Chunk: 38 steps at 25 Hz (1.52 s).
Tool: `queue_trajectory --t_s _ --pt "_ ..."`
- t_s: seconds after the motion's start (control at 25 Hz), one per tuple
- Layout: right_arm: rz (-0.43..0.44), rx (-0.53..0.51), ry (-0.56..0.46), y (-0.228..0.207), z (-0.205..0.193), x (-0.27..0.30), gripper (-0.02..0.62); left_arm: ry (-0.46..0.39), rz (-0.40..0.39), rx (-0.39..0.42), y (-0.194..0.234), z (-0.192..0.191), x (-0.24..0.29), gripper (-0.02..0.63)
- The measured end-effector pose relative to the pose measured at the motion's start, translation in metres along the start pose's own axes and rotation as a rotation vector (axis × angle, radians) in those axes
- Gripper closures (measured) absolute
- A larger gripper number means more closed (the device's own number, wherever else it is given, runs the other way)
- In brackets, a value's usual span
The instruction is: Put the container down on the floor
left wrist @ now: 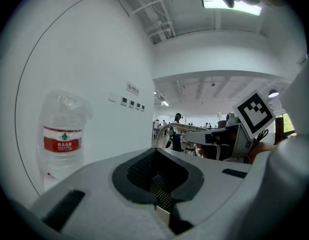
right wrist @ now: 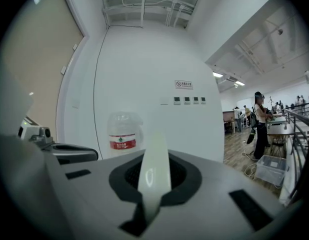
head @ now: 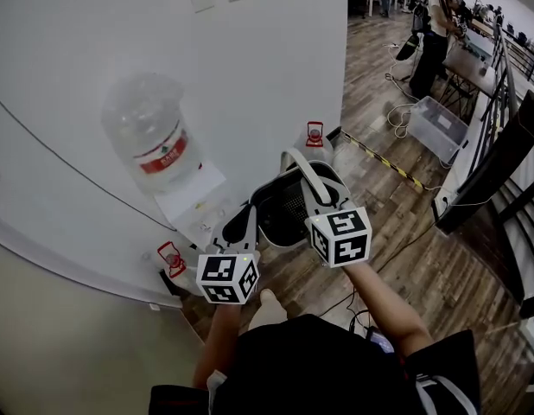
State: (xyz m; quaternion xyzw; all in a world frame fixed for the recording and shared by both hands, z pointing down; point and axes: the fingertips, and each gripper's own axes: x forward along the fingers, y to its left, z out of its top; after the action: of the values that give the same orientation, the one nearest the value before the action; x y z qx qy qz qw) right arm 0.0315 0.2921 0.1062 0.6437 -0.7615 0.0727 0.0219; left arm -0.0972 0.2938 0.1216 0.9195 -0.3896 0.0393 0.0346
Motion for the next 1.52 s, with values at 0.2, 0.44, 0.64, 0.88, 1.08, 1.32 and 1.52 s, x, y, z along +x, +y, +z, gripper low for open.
queue_trajectory --t_s 0.2,0.44,0.64,0.88,1.08,1.32,1.52 --pt "0.002 0.002 -0.006 -0.007 0.001 0.008 0.566 0.003 0.004 0.003 0.003 0.001 0.01 0.588" --pt "0.001 0.002 -0.005 -0.018 0.004 0.023 0.566 -0.002 0.01 -0.004 0.011 0.005 0.026 0.588" --pt "-0.009 0.006 0.0 -0.03 0.006 0.042 0.566 -0.004 0.009 -0.02 0.023 0.005 0.047 0.588" --pt "-0.017 0.005 0.017 -0.043 0.007 0.076 0.566 -0.016 0.015 -0.021 0.045 0.014 0.077 0.588" --pt "-0.012 0.005 0.024 -0.049 0.012 0.11 0.566 -0.018 0.026 -0.04 0.073 0.018 0.104 0.588" --pt "-0.02 0.013 0.033 -0.056 0.024 0.151 0.566 -0.01 0.009 -0.046 0.099 0.026 0.136 0.588" --pt "-0.036 0.022 0.028 -0.06 0.037 0.184 0.566 -0.012 -0.003 -0.05 0.125 0.037 0.159 0.588"
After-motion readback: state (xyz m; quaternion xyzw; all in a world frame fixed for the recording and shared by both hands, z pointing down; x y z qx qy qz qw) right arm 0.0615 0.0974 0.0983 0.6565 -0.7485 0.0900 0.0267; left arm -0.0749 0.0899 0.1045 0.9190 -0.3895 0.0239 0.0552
